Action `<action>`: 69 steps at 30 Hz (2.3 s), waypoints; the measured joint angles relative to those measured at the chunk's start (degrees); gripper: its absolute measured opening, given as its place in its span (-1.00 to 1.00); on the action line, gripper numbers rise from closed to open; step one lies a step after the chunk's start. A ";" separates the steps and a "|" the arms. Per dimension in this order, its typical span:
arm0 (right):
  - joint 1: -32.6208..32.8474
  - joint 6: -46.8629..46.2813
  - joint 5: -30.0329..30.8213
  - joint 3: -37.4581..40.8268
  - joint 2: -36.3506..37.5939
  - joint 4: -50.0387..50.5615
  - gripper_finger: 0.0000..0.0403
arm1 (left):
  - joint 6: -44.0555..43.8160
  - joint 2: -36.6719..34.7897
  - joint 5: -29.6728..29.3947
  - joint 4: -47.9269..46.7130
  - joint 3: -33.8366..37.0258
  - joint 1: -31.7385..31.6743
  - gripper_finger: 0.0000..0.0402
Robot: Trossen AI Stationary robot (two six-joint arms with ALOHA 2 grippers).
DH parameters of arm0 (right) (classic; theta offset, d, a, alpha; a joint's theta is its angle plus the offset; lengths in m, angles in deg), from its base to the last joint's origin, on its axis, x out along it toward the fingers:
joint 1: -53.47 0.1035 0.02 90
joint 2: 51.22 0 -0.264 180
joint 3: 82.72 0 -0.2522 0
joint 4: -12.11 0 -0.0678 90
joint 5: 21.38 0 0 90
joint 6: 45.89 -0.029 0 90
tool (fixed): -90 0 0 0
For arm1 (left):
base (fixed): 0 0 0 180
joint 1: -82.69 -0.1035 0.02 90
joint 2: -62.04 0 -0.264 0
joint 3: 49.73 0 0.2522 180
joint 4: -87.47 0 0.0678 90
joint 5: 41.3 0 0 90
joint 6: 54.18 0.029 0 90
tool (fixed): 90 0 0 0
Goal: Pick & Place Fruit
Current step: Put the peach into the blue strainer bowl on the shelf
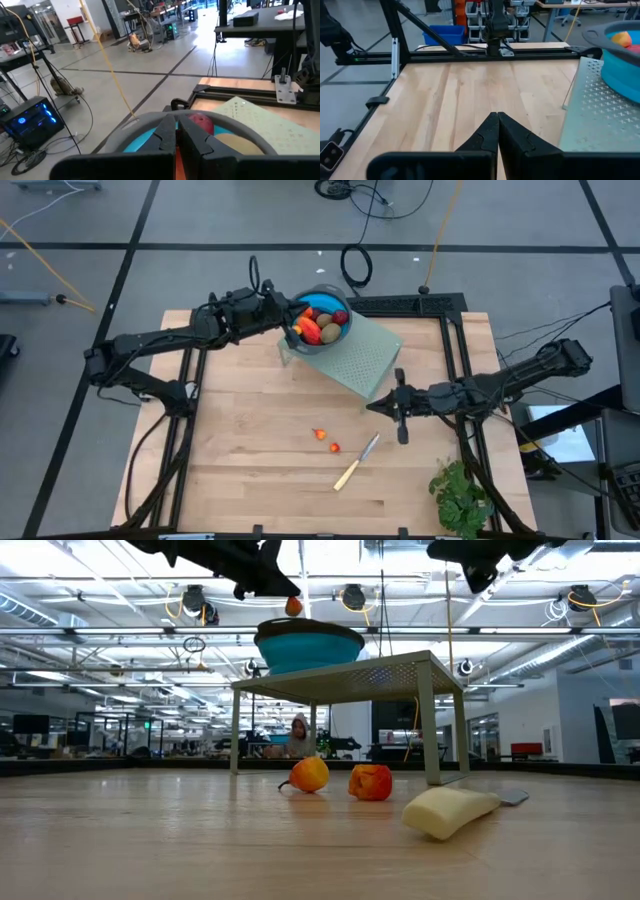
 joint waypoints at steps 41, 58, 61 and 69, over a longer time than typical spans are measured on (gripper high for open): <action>1.42 -1.77 -0.43 0.02 5.30 12.54 -1.00 | -13.91 18.89 -8.04 -31.70 -28.30 -1.41 -1.00; 1.42 -1.66 -1.10 0.02 5.30 13.01 -1.00 | -28.77 19.43 -0.54 -39.26 -30.99 -6.63 -1.00; 1.42 -1.71 -2.16 0.02 5.30 12.99 -1.00 | -31.56 19.42 0.48 -39.27 -30.99 -7.14 -1.00; 1.39 -2.11 -2.20 0.02 5.30 12.98 -1.00 | -35.60 19.41 2.95 -39.29 -30.99 -8.28 -1.00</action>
